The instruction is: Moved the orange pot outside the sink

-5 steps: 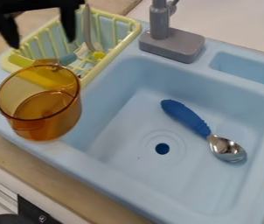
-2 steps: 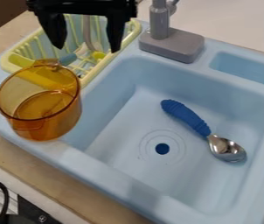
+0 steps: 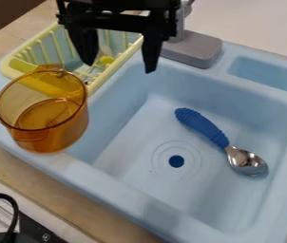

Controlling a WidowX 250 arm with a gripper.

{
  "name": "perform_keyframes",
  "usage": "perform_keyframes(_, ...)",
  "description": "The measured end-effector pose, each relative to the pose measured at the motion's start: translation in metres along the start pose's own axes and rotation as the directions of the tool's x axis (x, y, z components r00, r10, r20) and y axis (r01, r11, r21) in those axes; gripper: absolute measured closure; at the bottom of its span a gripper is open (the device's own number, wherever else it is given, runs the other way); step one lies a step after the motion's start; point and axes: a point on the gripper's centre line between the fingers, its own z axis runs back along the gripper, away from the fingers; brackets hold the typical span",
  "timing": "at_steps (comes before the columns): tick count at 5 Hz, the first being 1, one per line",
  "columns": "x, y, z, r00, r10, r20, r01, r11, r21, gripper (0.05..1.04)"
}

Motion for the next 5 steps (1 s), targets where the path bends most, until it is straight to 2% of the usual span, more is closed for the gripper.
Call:
perform_keyframes(1, 0.005, -0.003, -0.011, 0.995, 0.097, -0.033, -0.097, 0.995, 0.009, 0.085)
perform_keyframes(2, 0.016, -0.007, -0.014, 0.991, 0.13, -0.033, -0.13, 0.991, -0.008, 0.085)
perform_keyframes(3, 0.029, -0.004, -0.024, 0.991, 0.135, 0.005, -0.135, 0.991, 0.0, 0.085)
perform_keyframes(4, 0.043, 0.0, -0.03, 0.994, 0.088, 0.059, -0.087, 0.996, -0.015, 0.085)
perform_keyframes(5, 0.055, 0.005, -0.037, 0.993, 0.057, 0.1, -0.056, 0.998, -0.009, 0.085)
